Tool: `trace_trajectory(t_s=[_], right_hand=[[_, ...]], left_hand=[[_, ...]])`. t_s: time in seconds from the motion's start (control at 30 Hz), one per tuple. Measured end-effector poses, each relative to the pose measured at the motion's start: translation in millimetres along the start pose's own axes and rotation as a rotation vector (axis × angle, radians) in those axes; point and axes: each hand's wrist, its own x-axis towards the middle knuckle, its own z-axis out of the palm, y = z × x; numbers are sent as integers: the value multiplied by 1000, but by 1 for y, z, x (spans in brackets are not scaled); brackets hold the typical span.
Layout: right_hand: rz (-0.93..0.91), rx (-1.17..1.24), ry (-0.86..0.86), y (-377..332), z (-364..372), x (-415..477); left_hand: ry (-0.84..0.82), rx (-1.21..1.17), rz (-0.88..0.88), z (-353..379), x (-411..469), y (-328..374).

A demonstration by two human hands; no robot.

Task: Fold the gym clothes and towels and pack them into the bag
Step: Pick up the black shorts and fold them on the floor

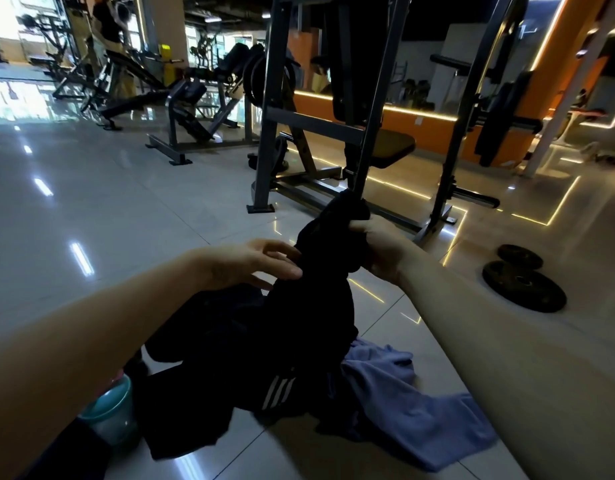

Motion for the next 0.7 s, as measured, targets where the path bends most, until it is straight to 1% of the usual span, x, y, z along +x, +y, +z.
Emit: trace_trajectory(t_s=[0.03, 0.07, 0.13, 0.2, 0.27, 0.4, 0.53, 0.6, 0.7], right_hand=[[11, 33, 19, 0, 0, 0], [23, 59, 26, 0, 0, 0], [50, 69, 25, 0, -1, 0], [76, 87, 14, -1, -2, -2], [100, 129, 11, 0, -6, -1], [124, 163, -35, -4, -8, -5], [102, 180, -60, -5, -12, -8], [131, 133, -35, -4, -18, -6], [186, -102, 124, 5, -20, -1]], left_hand=[[-18, 17, 8, 5, 3, 1], [7, 55, 23, 11, 7, 3], [102, 139, 67, 22, 17, 6], [196, 171, 114, 27, 25, 7], [247, 137, 139, 25, 28, 5], [171, 20, 134, 26, 25, 4], [270, 9, 173, 31, 25, 8], [329, 50, 187, 27, 21, 15], [495, 72, 228, 17, 14, 26]])
